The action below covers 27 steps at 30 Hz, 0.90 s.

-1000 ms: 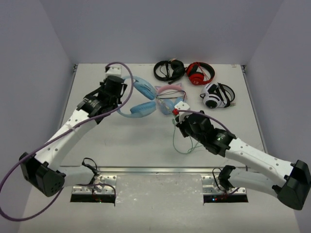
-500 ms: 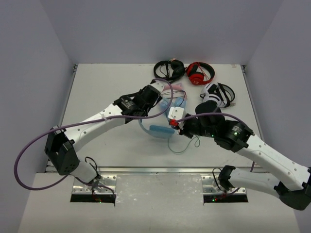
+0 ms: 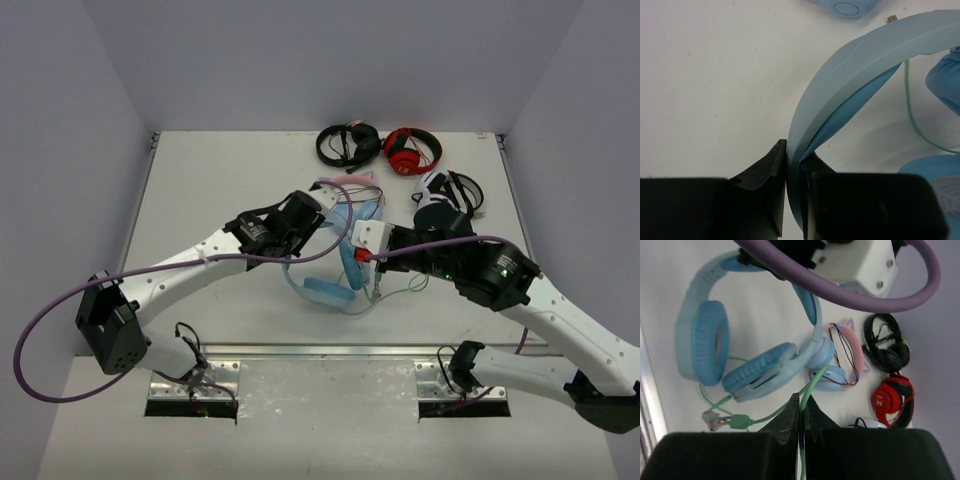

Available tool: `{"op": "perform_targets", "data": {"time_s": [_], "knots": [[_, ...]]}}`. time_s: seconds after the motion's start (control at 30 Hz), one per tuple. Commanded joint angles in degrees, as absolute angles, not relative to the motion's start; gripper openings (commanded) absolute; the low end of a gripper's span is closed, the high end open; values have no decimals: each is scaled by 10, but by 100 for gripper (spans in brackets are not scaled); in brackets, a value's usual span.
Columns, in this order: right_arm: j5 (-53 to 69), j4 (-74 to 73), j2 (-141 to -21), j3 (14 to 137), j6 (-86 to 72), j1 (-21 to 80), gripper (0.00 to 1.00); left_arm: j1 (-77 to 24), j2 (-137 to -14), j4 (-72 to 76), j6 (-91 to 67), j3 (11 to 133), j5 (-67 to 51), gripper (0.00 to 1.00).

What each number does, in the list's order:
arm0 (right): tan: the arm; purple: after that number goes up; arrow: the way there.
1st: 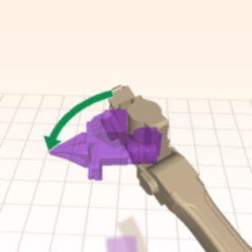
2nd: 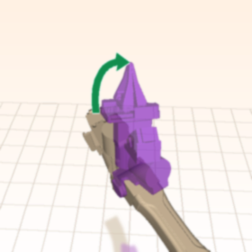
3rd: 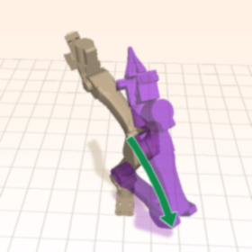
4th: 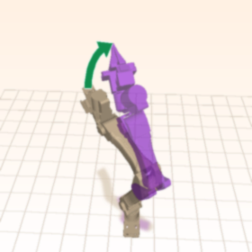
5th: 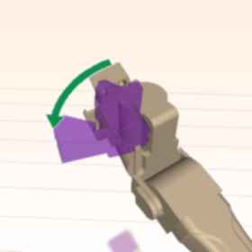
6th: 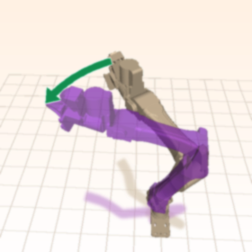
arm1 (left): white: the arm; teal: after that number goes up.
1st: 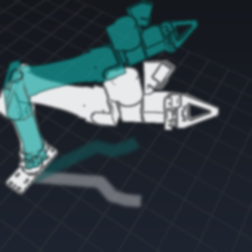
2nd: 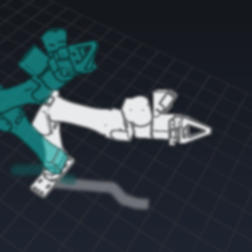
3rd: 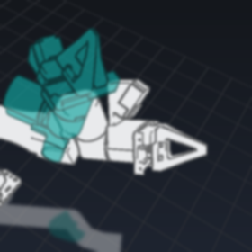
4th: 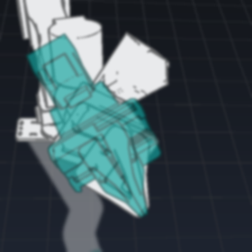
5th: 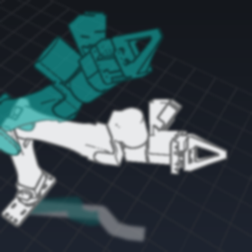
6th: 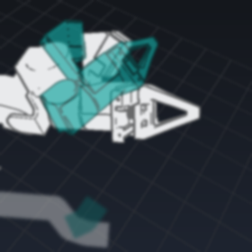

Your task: Wrap the headphones

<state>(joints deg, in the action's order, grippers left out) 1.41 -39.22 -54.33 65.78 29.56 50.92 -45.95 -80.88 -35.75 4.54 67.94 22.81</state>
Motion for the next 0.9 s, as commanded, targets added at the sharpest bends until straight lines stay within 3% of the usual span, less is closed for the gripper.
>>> {"op": "perform_targets", "data": {"time_s": [0.0,0.1,0.23,0.47,0.87], "knots": [[-120,-372,-573,683,348,512,1,-475,-766,-294,46,683,182,0],[-113,-314,-564,664,366,511,1,-490,-755,-287,53,673,152,0],[-18,-207,-511,605,385,512,1,-509,-745,-285,58,666,149,0],[118,-232,-491,621,368,512,1,-510,-737,-278,52,668,172,0],[41,-216,-562,604,322,511,1,-511,-698,-257,35,659,175,0]]}}
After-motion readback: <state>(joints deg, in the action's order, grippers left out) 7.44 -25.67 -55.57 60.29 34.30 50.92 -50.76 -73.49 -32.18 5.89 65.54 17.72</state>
